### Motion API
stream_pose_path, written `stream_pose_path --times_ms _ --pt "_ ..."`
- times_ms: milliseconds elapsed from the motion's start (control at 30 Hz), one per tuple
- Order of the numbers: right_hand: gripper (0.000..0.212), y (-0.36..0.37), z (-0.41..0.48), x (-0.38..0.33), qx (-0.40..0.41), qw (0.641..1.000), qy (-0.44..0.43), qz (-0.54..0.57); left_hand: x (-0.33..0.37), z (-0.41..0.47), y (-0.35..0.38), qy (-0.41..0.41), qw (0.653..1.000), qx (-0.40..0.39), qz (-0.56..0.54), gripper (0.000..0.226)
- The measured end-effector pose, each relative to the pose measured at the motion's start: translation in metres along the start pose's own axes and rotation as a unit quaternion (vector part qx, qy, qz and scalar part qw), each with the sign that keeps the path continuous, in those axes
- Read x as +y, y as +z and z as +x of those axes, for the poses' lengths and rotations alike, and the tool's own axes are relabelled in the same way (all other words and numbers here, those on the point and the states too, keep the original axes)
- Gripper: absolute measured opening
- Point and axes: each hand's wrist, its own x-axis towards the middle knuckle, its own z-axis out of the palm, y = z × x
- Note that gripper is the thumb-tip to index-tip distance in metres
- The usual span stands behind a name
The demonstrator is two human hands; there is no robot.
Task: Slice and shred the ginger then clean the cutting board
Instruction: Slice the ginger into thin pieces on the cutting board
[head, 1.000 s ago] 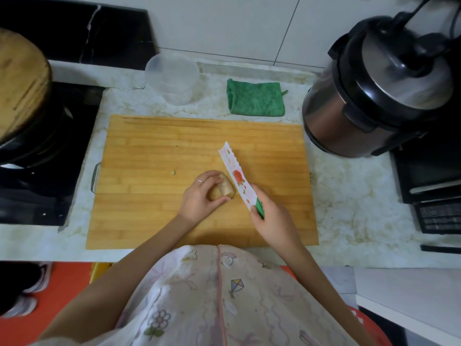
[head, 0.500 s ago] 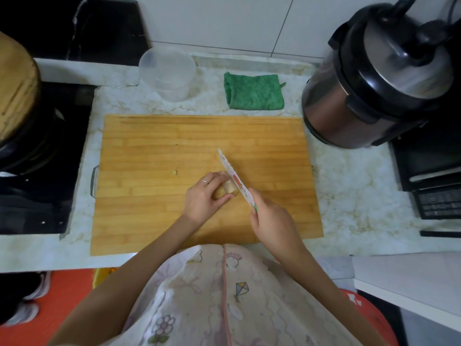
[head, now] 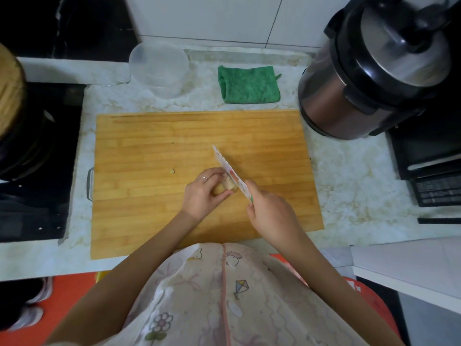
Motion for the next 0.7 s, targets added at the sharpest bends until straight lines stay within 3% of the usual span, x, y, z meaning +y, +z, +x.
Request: stream_pose_path --times_ms 433,600,700 --pt "0.047 0.009 -0.001 -0.014 0.0 1.0 0.016 -0.004 -0.002 0.001 0.003 0.0 1.0 -0.004 0.03 0.036" --pt "0.056 0.013 0.001 -0.016 0.005 1.0 0.005 0.012 0.0 0.006 0.002 0.014 1.0 -0.012 0.019 0.032" --pt "0.05 0.009 0.003 -0.01 0.008 0.999 0.017 0.035 0.001 0.008 0.0 0.013 0.999 -0.025 0.015 0.042"
